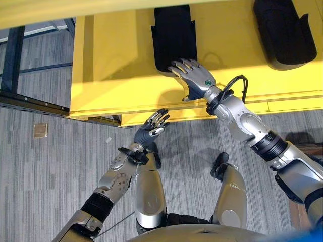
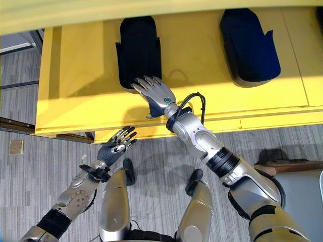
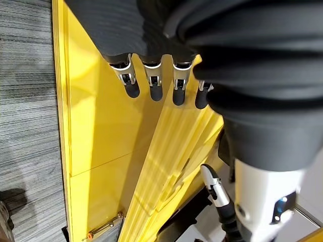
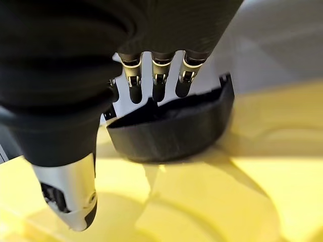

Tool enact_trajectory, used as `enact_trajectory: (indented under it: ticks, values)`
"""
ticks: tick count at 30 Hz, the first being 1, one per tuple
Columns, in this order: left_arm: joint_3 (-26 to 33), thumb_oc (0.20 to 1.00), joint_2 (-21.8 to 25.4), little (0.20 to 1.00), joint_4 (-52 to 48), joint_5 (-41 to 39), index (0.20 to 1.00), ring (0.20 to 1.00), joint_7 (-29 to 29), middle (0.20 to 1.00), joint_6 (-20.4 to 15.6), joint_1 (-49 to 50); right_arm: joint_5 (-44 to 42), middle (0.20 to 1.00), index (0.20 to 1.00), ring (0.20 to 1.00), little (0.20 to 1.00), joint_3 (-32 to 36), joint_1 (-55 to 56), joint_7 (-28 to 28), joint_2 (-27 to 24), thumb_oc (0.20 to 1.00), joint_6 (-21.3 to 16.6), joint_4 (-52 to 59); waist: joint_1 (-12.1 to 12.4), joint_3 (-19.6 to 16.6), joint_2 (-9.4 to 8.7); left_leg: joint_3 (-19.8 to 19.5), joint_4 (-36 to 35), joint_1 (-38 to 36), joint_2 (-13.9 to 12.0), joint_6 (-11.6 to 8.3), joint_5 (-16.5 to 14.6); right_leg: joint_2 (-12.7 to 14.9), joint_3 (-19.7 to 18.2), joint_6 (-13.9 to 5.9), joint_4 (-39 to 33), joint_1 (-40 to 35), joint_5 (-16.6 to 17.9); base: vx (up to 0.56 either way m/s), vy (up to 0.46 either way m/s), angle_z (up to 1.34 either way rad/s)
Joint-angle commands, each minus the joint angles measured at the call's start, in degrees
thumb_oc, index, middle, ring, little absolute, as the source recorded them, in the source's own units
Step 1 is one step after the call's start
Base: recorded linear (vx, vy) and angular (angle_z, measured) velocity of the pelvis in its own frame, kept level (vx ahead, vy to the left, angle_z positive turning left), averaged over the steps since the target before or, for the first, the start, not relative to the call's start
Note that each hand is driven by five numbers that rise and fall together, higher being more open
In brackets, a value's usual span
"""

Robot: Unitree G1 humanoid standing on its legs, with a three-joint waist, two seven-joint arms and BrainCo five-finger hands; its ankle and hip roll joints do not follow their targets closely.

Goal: Move parts from the plastic box to the shelf.

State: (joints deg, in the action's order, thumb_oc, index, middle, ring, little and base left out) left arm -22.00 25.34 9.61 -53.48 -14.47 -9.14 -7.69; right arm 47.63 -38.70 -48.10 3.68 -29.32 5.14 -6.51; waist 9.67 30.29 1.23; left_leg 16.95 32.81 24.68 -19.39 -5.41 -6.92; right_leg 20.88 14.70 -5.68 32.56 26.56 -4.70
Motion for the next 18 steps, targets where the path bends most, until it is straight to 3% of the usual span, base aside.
enact_trajectory:
  ticks: [1,18]
  values:
    - [-1.5,1.000,-0.4,1.000,-6.1,-0.9,1.000,1.000,0.8,1.000,-1.1,-0.1,2.0,1.000,1.000,1.000,1.000,2.2,-6.6,2.5,1.9,1.000,-1.9,2.4,1.4,-0.5,0.94,1.3,0.1,-0.5,4.2,5.10,-2.7,-0.1,5.5,-0.10,7.5,-0.7,-6.7,0.02,0.028,0.04]
    - [-0.3,1.000,-0.5,1.000,-5.0,-0.9,1.000,1.000,1.6,1.000,0.1,-0.7,0.0,1.000,1.000,1.000,1.000,-0.1,-6.2,1.2,5.5,1.000,2.4,-6.9,2.4,-0.5,0.64,0.2,1.2,1.2,4.5,5.13,-3.3,0.0,5.7,0.37,9.1,0.4,-7.7,0.01,0.002,0.01]
